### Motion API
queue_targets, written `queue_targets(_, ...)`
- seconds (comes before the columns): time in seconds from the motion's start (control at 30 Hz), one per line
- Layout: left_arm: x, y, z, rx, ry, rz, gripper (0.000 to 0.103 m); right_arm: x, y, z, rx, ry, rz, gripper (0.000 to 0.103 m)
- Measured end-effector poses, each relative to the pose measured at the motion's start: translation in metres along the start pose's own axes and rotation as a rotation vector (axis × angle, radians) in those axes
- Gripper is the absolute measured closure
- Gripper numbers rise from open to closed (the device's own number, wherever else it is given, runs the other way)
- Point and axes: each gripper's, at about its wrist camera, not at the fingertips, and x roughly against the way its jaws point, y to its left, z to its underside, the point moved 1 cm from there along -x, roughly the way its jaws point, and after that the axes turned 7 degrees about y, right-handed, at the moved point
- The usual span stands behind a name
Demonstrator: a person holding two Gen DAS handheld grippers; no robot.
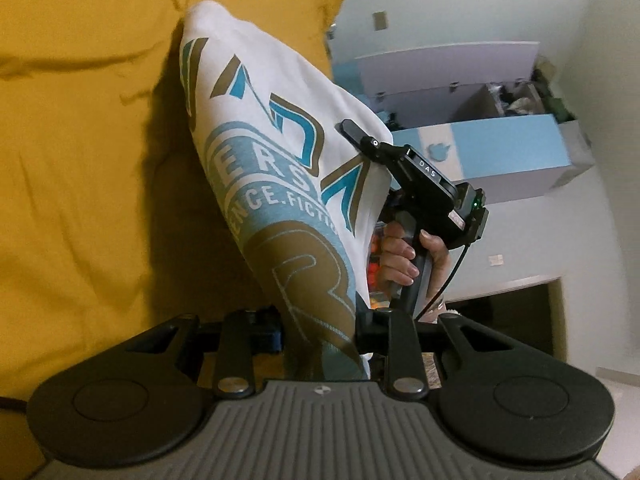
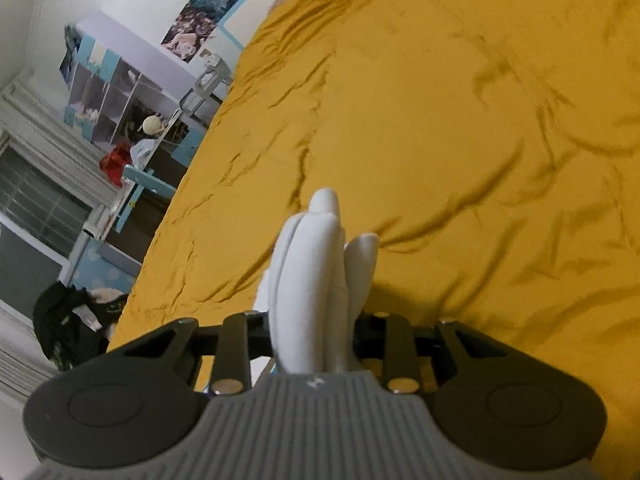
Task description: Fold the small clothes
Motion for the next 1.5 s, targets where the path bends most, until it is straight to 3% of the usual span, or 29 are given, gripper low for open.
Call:
queue_targets(0.13,0.034,-0.006,0.004,-0.033,-0.048,0.029,0.071,0.000,0.054,-0.009,0.072,0.005,-0.001,0.078)
queue_targets(0.27,0.083,-0.013,0.006,-0.067,-0.130,0.015,0.071,-0.024,0.115,-0.015,0.139,0.014,-0.042,0.078)
queue_targets(0.47,0.177,-0.018,0.010,-0.125,-0.285,-0.084,0.071,-0.104,0.203,-0.025,0.207,0.037,-0.197,0.078)
queue_targets(0.6,0.224,0.000,0.011,-0.120,-0.366,-0.161,0.071,-0.170,0.243,-0.025,0.235,0.078,-0.263,0.078)
queue_targets(0.77,0.245,0.056,0.014,-0.013,-0.405,-0.184,0.071,-0.261,0.251,-0.021,0.202,0.178,-0.256,0.078)
queue_targets(0.87,0.240,0.095,0.019,0.059,-0.396,-0.221,0.071,-0.319,0.244,-0.010,0.199,0.267,-0.167,0.078)
queue_targets(0.97,0.230,0.113,0.026,0.040,-0.382,-0.257,0.071,-0.358,0.230,-0.004,0.222,0.325,-0.056,0.077)
queue_targets(1.03,0.225,0.110,0.028,0.001,-0.376,-0.285,0.071,-0.368,0.215,-0.006,0.190,0.342,-0.053,0.076)
queue_targets(1.2,0.217,0.084,0.024,-0.075,-0.333,-0.455,0.072,-0.345,0.199,-0.010,0.157,0.277,-0.029,0.062)
queue_targets(1.3,0.231,0.068,0.035,-0.106,-0.345,-0.513,0.072,-0.297,0.201,0.000,0.225,0.247,-0.052,0.062)
queue_targets(1.4,0.242,0.050,0.049,-0.105,-0.371,-0.576,0.072,-0.229,0.201,0.032,0.318,0.172,-0.070,0.062)
queue_targets(1.5,0.248,0.031,0.057,-0.107,-0.424,-0.664,0.073,-0.165,0.203,0.085,0.429,0.042,0.011,0.059)
